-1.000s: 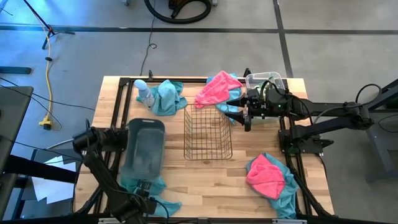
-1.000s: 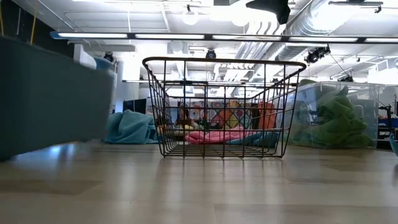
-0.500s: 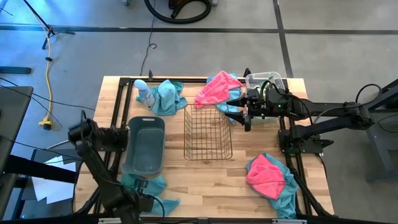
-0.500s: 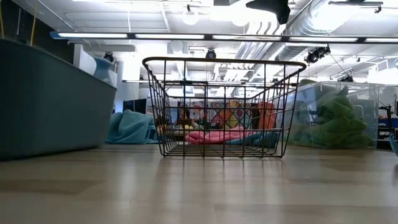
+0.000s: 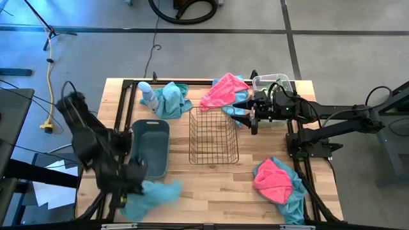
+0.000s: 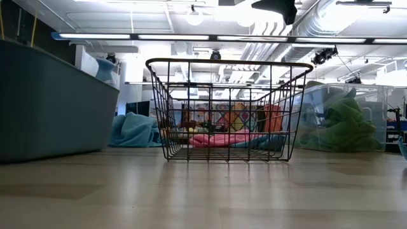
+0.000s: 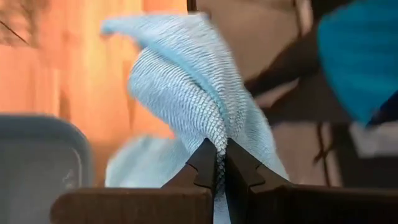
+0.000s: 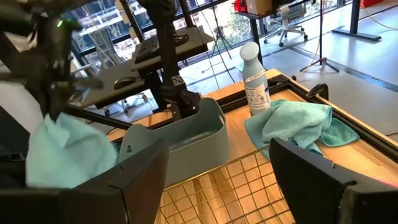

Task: Sort microfiber towel by color & place in baskets
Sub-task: Put the blue towel into the wire basket

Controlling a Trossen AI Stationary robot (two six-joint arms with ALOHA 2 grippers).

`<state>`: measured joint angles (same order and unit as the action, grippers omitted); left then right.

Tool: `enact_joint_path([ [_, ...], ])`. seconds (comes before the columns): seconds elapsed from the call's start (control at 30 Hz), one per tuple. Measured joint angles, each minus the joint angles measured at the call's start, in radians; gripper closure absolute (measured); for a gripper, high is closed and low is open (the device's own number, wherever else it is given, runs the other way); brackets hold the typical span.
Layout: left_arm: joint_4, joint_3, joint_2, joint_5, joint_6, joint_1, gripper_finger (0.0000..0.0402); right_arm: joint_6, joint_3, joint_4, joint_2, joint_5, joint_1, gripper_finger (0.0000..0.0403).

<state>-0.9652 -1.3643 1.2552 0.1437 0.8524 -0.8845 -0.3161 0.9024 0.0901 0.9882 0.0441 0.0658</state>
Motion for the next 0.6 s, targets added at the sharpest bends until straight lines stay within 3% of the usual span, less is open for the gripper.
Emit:
enact_joint_path([
  [0.3,0.196,0.000,-0.176,0.120,-0.152,0.146,0.0401,0.001,0.000,0.000,0.000,0.000,0.000,0.0126],
  [0.6,0.484,-0.002,-0.188,0.141,-0.454,0.291,0.0401,-0.006,0.000,-0.036,0.000,0.016,0.000,0.0126],
])
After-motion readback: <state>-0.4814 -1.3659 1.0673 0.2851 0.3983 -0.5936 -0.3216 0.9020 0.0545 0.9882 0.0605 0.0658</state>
